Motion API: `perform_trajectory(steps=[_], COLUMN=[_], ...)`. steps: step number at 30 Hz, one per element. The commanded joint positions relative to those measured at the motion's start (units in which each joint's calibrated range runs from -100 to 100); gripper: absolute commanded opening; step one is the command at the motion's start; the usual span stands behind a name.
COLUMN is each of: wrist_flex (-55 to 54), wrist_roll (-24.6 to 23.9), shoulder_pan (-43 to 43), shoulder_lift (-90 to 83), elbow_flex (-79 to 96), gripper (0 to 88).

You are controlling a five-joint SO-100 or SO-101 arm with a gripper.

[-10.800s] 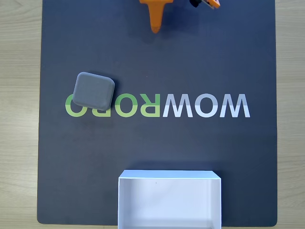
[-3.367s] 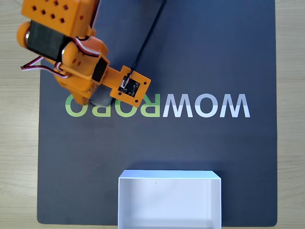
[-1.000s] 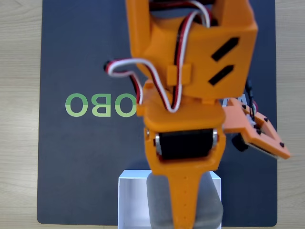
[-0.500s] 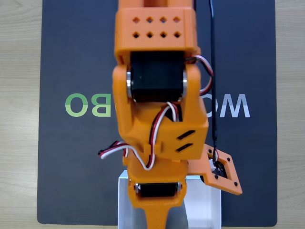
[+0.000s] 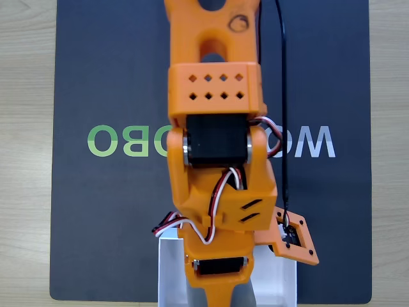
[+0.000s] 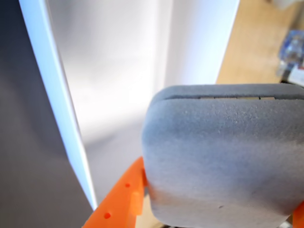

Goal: Grab the usb to bin

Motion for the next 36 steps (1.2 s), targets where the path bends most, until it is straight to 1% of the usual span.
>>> perform_trajectory(steps=[1,6,8,12,15,18,22,28,33,35,36], wrist_flex=[-0.74,-0.48,-0.48,-0.04,2.57,3.19,3.19,3.27,4.23,6.5,7.81], wrist_roll=[1.14,2.77,2.82,2.71,2.77,2.77,2.77,2.77,2.29,2.24,2.19], shoulder_pan=[-0.58,-0.58,-0.49,-0.24,-0.32,-0.41,-0.49,-0.24,0.86,1.44,1.61], shoulder_lift=[-0.76,-0.68,-0.76,-0.93,-1.02,-1.02,-1.02,-1.7,-8.82,-13.48,-16.11], elbow_flex=[-4.81,-4.81,-4.54,-4.18,-4.9,-4.99,-4.99,-4.99,-4.27,-4.27,-4.27], gripper=[14.1,14.3,16.0,27.4,35.0,39.6,42.9,44.0,42.7,39.6,36.3])
